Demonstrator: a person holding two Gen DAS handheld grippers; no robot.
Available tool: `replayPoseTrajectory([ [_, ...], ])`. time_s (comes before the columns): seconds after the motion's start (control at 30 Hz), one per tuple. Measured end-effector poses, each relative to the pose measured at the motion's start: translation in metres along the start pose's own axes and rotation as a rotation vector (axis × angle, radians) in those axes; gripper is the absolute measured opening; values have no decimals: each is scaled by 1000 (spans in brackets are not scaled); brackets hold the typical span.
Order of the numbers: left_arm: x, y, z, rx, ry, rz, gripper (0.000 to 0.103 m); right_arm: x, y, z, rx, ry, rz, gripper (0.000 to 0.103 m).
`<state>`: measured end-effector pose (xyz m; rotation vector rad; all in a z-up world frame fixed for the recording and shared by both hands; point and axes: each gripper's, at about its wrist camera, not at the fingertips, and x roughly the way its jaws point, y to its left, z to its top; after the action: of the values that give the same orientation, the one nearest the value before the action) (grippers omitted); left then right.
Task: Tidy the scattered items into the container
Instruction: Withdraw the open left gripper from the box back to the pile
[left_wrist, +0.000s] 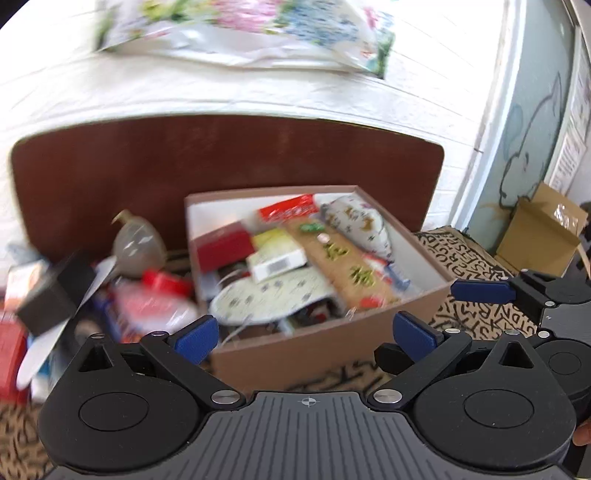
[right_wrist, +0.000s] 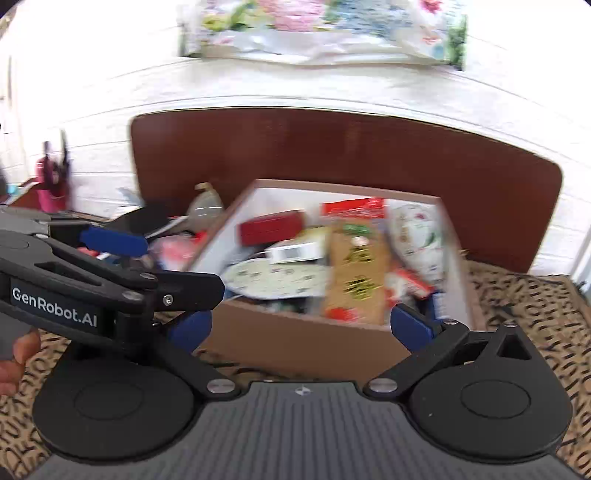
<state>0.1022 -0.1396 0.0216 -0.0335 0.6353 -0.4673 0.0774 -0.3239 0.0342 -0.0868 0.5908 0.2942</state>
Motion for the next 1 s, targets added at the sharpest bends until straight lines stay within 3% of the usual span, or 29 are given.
replayPoseTrajectory([
  [0.13,-27,34,-35,-46,-1,36,103,5,40,-13,-42,23,61,103],
  [0.37,-58,106,-76,-93,29,165,103,35,109,-26,-110,72,148,103],
  [0.63,-71,188,-87,-185,24,252,103,78,162,-8,-104,91,222,103],
  [1.0,-51,286,-90,-223,77,296,101,142,227,-9,-80,163,355,102],
])
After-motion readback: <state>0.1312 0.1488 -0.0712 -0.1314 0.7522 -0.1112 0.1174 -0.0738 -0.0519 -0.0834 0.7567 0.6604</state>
